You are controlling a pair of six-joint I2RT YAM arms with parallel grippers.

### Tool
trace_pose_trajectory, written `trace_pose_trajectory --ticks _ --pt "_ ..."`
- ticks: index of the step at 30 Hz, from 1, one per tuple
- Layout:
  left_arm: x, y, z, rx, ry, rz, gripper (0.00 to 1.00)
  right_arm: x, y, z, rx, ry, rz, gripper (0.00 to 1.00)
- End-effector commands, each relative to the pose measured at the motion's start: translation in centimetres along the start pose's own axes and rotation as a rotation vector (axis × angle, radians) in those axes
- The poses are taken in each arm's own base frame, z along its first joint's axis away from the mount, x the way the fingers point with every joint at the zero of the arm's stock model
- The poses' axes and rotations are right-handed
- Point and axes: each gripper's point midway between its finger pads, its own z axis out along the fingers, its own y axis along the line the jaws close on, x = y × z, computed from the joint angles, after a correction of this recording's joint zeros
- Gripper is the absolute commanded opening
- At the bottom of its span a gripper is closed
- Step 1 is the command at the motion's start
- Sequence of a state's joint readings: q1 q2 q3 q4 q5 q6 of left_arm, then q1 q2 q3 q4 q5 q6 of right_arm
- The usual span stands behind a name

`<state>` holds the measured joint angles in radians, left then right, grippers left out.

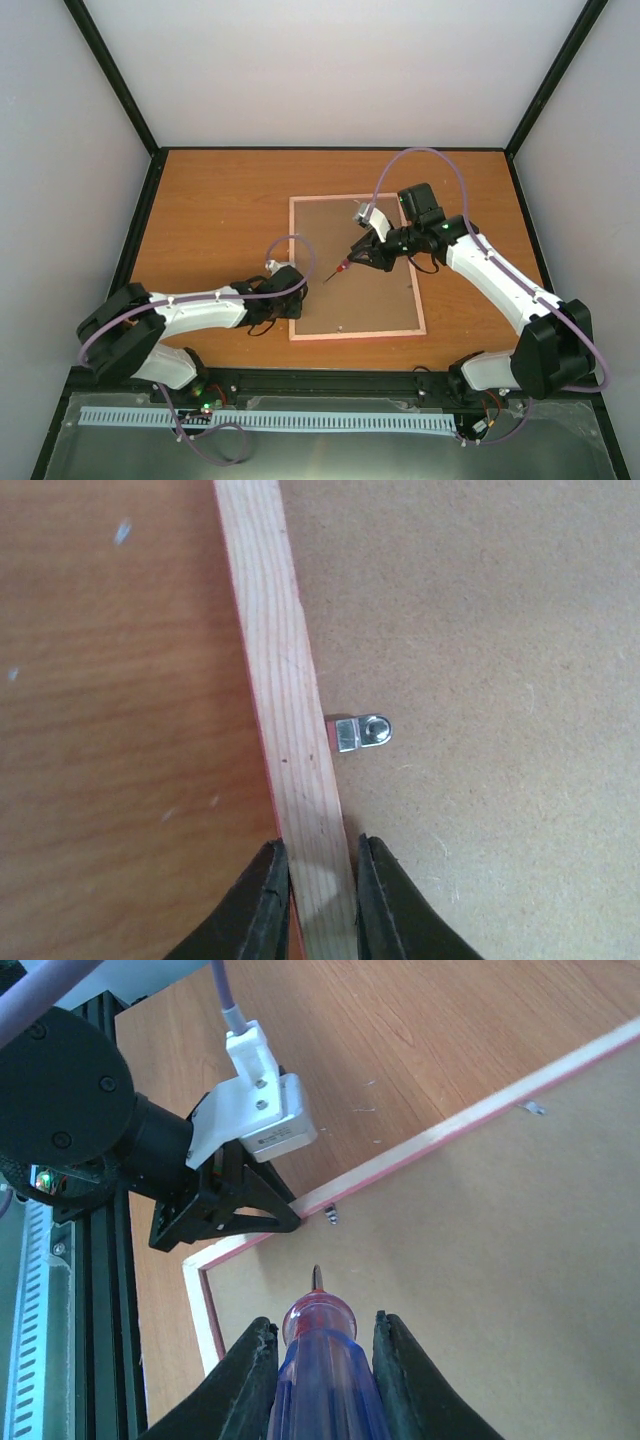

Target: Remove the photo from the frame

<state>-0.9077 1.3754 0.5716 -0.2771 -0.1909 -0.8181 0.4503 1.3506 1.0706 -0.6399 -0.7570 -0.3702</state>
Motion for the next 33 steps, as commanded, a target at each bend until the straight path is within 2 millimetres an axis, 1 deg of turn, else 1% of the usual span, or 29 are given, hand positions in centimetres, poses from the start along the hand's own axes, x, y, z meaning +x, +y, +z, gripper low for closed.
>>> trace_pose_trajectory --ticks 1,4,6,9,12,15,19,21,23,27,31,33 --pt "-2.0 -2.6 0.5 0.058 -0.036 0.181 0.13 -0.7 0.1 -0.1 0.011 -0.014 -0.050 0.03" --pt "-2.8 -3.4 0.4 0.076 -0.059 0.211 0.09 -1.0 -0.3 0.2 0.007 -0.005 -0.040 0.03" --pt "-3.0 -3.6 0.3 0.081 -0.066 0.220 0.07 -1.3 -0.6 0.4 0.007 0.005 -0.034 0.03" --pt "-3.2 -3.6 0.2 0.082 -0.072 0.215 0.07 -1.6 -0.9 0.8 0.014 0.020 -0.035 0.03" --pt "-3.4 -3.4 0.0 0.065 -0.075 0.175 0.15 -1.5 -1.0 1.9 0.029 0.051 -0.042 0.03" --pt "-3.8 -3.5 -0.8 0.075 -0.087 0.120 0.31 -1.5 -0.7 2.9 0.014 0.073 -0.038 0.03" --pt "-3.8 -3.9 -2.2 0.143 -0.111 0.073 0.42 -1.4 0.1 4.5 -0.014 0.103 -0.045 0.03" --pt "-3.5 -4.0 -2.6 0.164 -0.107 0.071 0.43 -1.4 0.5 5.2 -0.021 0.113 -0.054 0.03" --pt "-2.6 -4.1 -2.6 0.196 -0.079 0.090 0.46 -1.5 0.5 5.8 -0.025 0.120 -0.060 0.03" --pt "-1.1 -2.9 -2.0 0.164 -0.031 0.079 0.46 -1.8 0.4 6.8 -0.033 0.130 -0.055 0.03" --pt "-0.5 -1.9 -1.4 0.123 -0.018 0.054 0.46 -1.9 0.1 7.5 -0.031 0.135 -0.048 0.03" --pt "-0.3 -1.9 -1.1 0.122 -0.016 0.053 0.45 -1.8 0.1 7.8 -0.032 0.139 -0.044 0.03"
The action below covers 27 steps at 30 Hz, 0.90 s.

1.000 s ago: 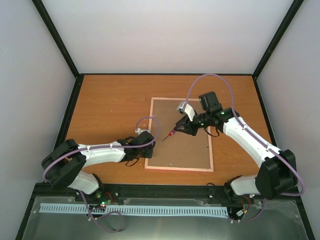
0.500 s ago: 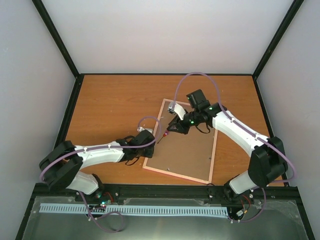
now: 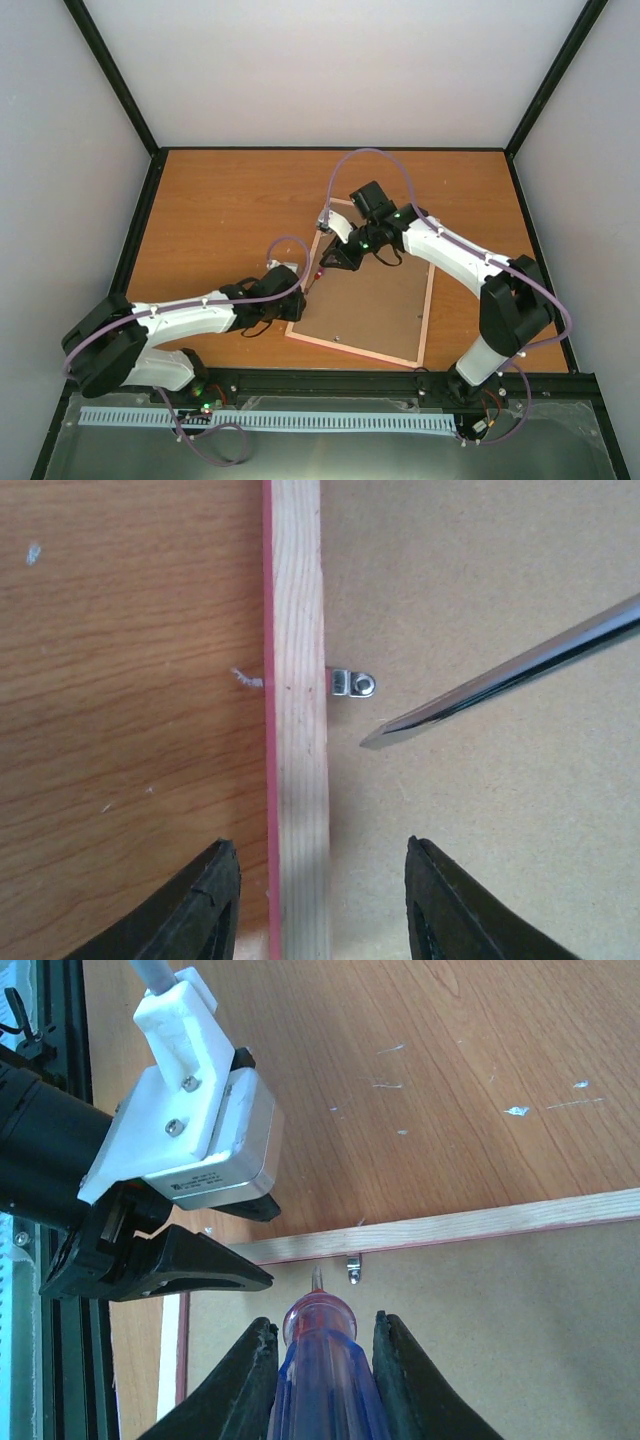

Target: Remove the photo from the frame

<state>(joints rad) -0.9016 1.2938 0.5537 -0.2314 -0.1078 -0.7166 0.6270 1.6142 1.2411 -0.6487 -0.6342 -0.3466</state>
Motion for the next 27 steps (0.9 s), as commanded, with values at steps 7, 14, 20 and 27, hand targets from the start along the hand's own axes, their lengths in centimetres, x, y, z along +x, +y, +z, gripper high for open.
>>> trace_pose_trajectory --ticks 7,14,20,27 --pt "0.7 0.2 1.5 -0.020 0.031 -0.015 0.43 -1.5 -0.5 1.1 0.019 -0.009 -0.014 0.03" --pt "1.2 0.5 2.6 -0.058 0.066 -0.001 0.35 -1.4 -1.3 1.4 0.048 0.010 -0.007 0.03" --pt "1.6 1.0 2.9 -0.077 0.080 -0.006 0.24 -0.7 -2.0 1.5 0.088 0.034 -0.001 0.03" --pt "2.4 1.8 3.2 -0.112 0.109 -0.017 0.18 -0.7 -2.5 1.3 0.121 0.044 0.005 0.03"
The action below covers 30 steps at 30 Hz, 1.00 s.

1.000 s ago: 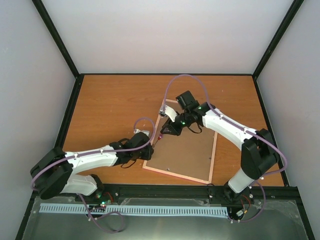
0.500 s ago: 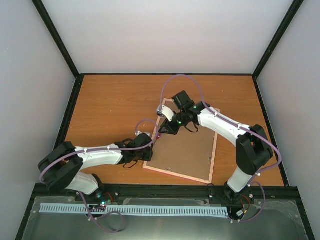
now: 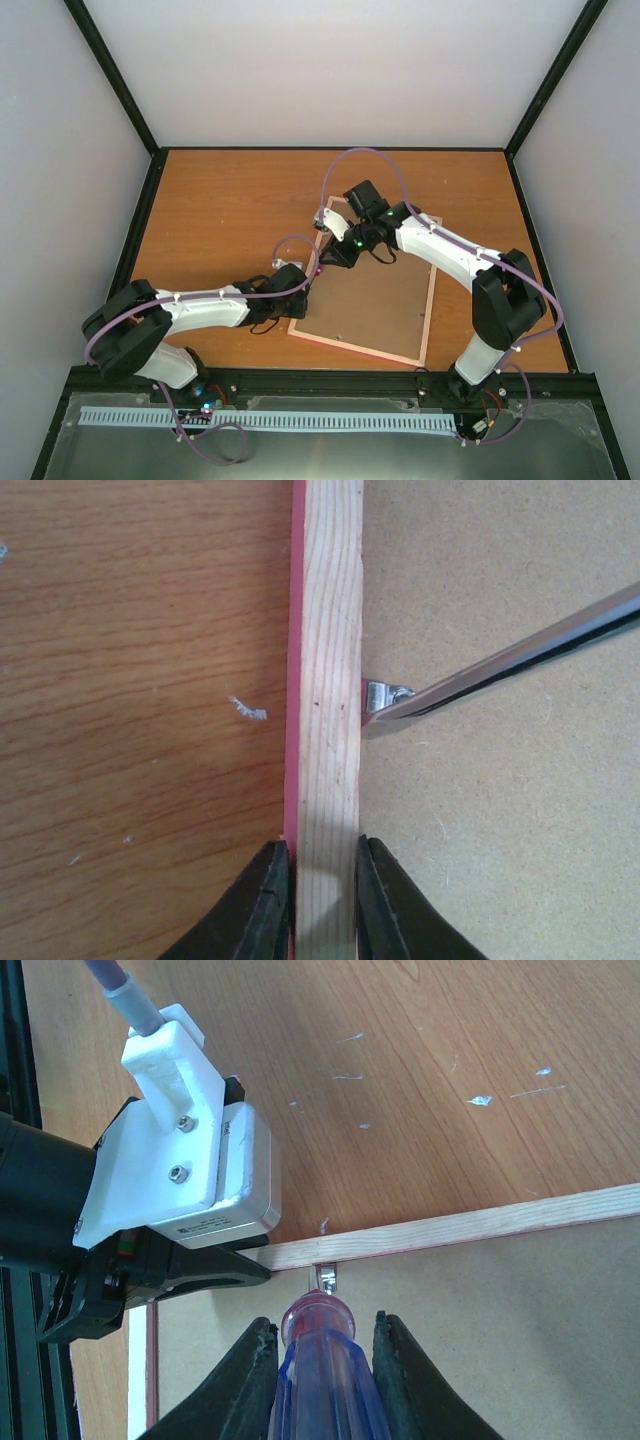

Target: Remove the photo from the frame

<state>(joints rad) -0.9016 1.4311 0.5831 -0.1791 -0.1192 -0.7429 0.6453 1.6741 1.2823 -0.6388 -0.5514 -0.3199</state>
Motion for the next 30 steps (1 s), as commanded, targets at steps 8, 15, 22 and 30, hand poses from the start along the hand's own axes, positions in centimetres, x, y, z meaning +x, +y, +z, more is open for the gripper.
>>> trace_pose_trajectory --ticks 8,15,22,30 --pt "2.4 1.8 1.2 -0.082 0.088 -0.002 0.12 -0.5 -1.7 -0.4 0.115 0.018 -0.011 0.03" --pt "2.4 1.8 1.2 -0.080 0.089 -0.001 0.08 -0.1 -2.6 -0.8 0.182 0.043 -0.002 0.03" --pt "2.4 1.9 1.2 -0.083 0.088 -0.005 0.06 0.2 -5.2 -2.8 0.376 0.087 0.013 0.03" --pt "2.4 1.9 1.2 -0.082 0.084 -0.006 0.06 -2.0 -4.4 -6.6 0.431 0.044 0.010 0.03"
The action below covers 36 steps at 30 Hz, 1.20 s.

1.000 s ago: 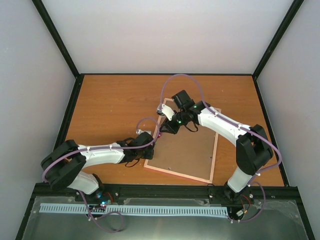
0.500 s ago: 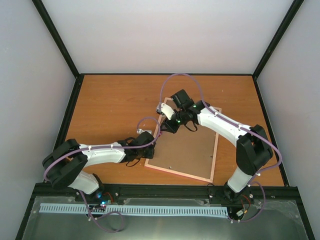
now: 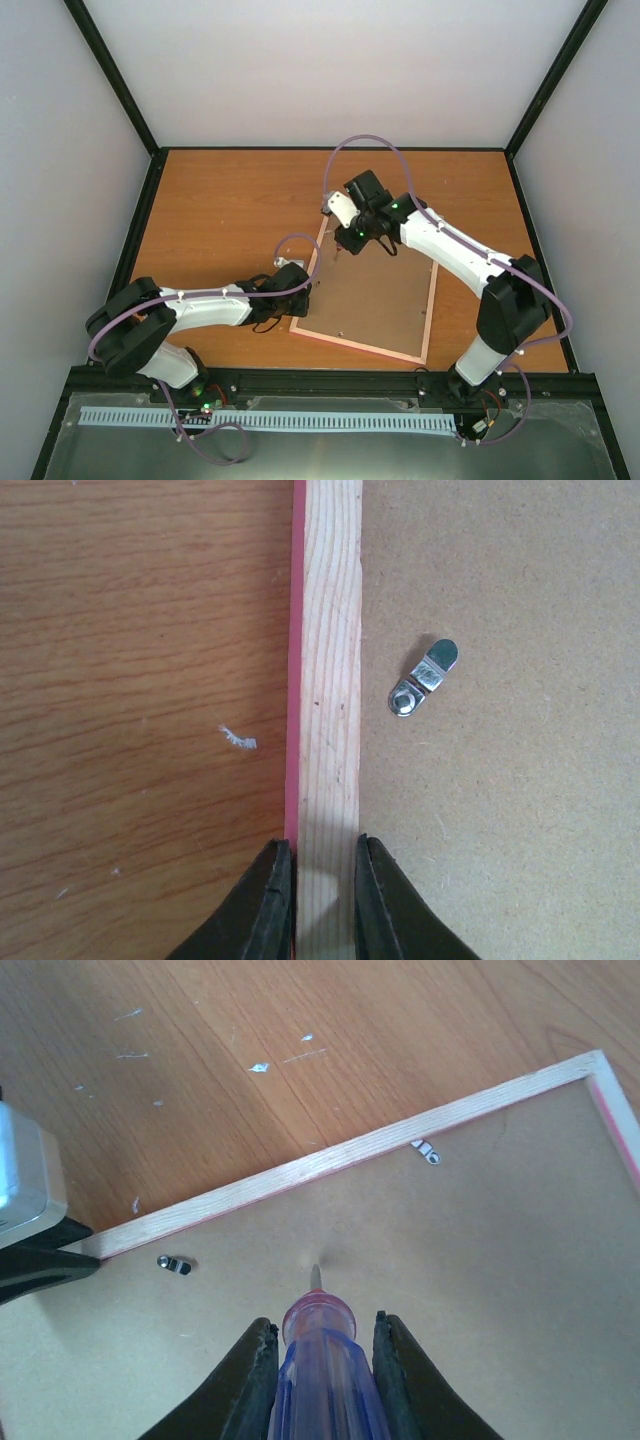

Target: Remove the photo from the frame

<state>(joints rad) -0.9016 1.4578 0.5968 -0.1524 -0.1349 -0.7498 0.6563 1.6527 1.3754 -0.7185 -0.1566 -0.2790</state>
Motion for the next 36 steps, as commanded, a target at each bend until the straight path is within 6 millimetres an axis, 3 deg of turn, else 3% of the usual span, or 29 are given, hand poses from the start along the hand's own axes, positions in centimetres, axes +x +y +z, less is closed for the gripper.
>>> trace_pose_trajectory --ticks 1,9,14,17,20,22,27,31,36 --pt "3.0 2.2 0.5 -0.080 0.101 0.001 0.05 -1.3 0.0 -3.8 0.030 -0.056 -0.003 0.03" --pt "3.7 2.2 -1.8 -0.037 0.116 -0.100 0.04 0.8 -1.2 -5.1 0.016 -0.071 0.019 0.03" --pt "5.2 3.4 -3.0 -0.049 0.141 -0.163 0.06 0.6 -1.3 -6.2 -0.014 -0.121 0.028 0.03" --pt "4.7 3.3 -3.7 -0.052 0.133 -0.161 0.17 0.1 -1.3 -6.7 -0.010 -0.146 0.015 0.03" --pt "2.6 3.0 -4.2 -0.090 0.087 -0.134 0.53 -0.1 -1.2 -7.1 -0.008 -0.159 -0.003 0.03" --pt "0.5 2.9 -4.3 -0.134 0.041 -0.105 0.59 -0.3 -0.9 -7.3 -0.026 -0.172 -0.023 0.03" --pt "-5.0 3.9 -2.6 -0.125 0.025 -0.150 0.61 -1.0 -0.8 -8.0 -0.032 -0.192 -0.027 0.03" --pt "-9.2 4.6 -1.5 -0.048 -0.013 -0.175 0.55 -0.9 -0.5 -8.3 -0.038 -0.198 -0.035 0.03" --pt "-11.3 4.5 0.4 -0.040 0.006 -0.123 0.50 -0.5 -0.5 -8.1 -0.035 -0.182 -0.072 0.03"
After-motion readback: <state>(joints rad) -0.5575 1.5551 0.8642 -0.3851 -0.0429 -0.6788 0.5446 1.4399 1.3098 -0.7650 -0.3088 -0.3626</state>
